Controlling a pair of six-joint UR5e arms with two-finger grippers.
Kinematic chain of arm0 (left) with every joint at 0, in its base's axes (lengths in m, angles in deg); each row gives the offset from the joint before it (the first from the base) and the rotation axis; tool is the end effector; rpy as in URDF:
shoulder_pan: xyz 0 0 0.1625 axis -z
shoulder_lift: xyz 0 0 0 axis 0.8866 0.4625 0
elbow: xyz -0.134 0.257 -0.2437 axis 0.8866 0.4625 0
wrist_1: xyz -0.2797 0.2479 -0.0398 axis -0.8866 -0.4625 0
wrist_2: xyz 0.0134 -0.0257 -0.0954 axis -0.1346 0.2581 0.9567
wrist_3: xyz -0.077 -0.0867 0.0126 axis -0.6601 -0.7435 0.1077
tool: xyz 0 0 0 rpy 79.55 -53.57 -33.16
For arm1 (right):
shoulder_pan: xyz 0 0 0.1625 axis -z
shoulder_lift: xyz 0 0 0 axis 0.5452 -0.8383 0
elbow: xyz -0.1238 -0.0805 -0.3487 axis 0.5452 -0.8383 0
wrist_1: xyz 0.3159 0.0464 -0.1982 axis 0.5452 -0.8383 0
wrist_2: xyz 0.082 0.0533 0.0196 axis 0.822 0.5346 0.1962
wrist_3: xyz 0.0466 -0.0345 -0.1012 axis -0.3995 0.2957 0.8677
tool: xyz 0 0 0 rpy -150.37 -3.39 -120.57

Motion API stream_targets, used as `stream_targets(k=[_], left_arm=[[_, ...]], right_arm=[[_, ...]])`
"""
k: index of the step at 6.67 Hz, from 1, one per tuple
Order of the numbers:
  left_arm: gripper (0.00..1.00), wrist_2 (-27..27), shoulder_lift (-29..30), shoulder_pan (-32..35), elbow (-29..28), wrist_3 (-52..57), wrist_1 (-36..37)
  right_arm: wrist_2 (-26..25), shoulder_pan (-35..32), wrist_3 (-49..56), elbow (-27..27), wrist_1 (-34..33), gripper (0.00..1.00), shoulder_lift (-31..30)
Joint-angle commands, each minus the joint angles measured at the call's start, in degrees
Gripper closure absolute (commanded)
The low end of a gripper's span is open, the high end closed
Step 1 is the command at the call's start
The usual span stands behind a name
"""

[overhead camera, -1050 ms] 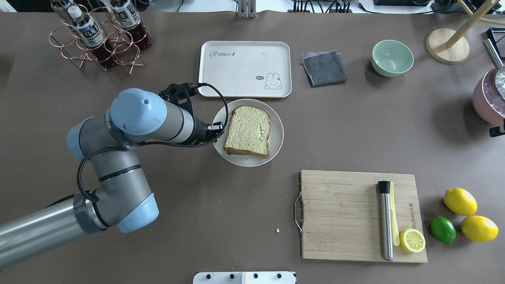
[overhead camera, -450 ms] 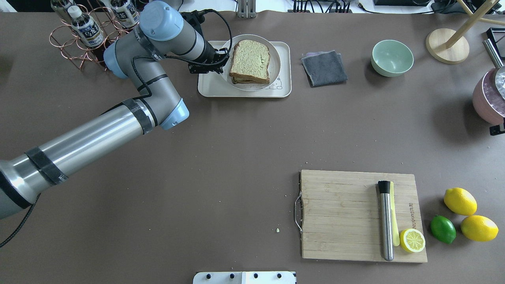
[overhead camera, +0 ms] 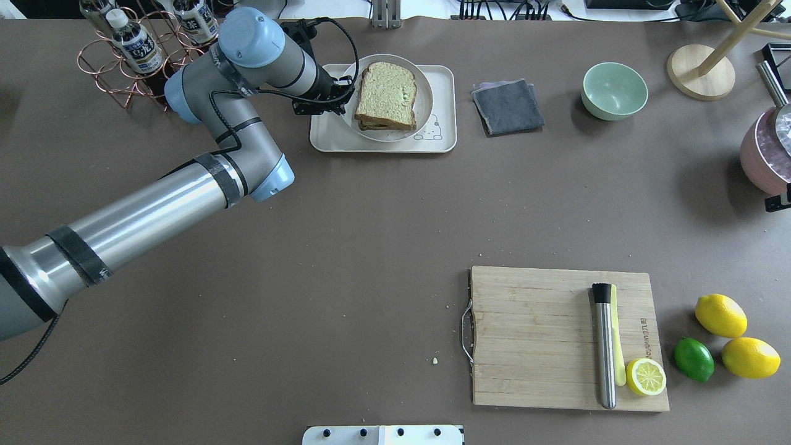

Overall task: Make sandwich and place on tray
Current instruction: 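Set the plate on the tray, release, and withdraw the left gripper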

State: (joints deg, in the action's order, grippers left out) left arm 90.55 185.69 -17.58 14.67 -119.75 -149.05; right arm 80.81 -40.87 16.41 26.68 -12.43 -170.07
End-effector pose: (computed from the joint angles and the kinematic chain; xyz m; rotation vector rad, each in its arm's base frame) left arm 0.5009 -0.6244 0.2536 0.1721 1.1228 -0.3540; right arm -0.0689 -0.3836 0.5167 0.0532 -1.0592 0.1461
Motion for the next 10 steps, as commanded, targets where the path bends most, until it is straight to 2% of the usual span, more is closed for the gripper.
stream_targets(k=[1, 2, 3, 4, 5, 6, 7, 8, 9, 10], left_arm=[[0.33, 0.3, -0.2, 0.1, 0.4, -0.1, -0.7], [0.33, 2.2, -1.0, 1.2, 3.2, -2.3, -0.3], [0.33, 3.2, -7.5, 1.6, 13.1, -1.9, 1.1], [0.33, 8.9, -12.6, 3.9, 21.0, -1.3, 6.2], [0.33, 14.6, -19.4, 7.7, 29.0, 7.5, 11.5], [0.33, 18.6, -23.8, 11.9, 34.5, 20.5, 19.6], [0.33, 19.7, -27.9, 15.9, 42.5, 32.9, 30.6], [0.33, 19.8, -34.6, 18.9, 50.5, 46.8, 41.2], [0.32, 19.9, -40.9, 23.5, 55.7, 59.2, 46.8], [0.32, 20.0, -45.7, 28.5, 57.5, 69.5, 49.3]], right_arm=[[-0.2, 1.1, -0.1, 0.0, 0.0, 0.0, 0.1], [-1.2, 1.2, -0.2, 0.1, 0.0, 0.0, 0.1], [-2.0, 1.2, -0.2, 0.1, 0.0, 0.0, 0.2], [-1.9, 1.2, -0.1, 0.1, 0.1, 0.0, 0.5], [-1.9, 1.0, 0.2, 0.1, 0.1, 0.0, 0.5], [-2.2, -0.3, 0.6, -0.4, 0.0, 0.0, 0.2], [-5.8, 1.1, 0.7, -0.5, -0.4, 0.0, 0.1], [-8.0, 0.5, 4.4, -0.6, -4.4, 0.0, 0.2], [-8.3, -2.2, 13.8, -0.6, -11.4, 0.0, 0.8], [-8.4, -7.0, 24.8, -0.5, -19.3, 0.0, 1.9]])
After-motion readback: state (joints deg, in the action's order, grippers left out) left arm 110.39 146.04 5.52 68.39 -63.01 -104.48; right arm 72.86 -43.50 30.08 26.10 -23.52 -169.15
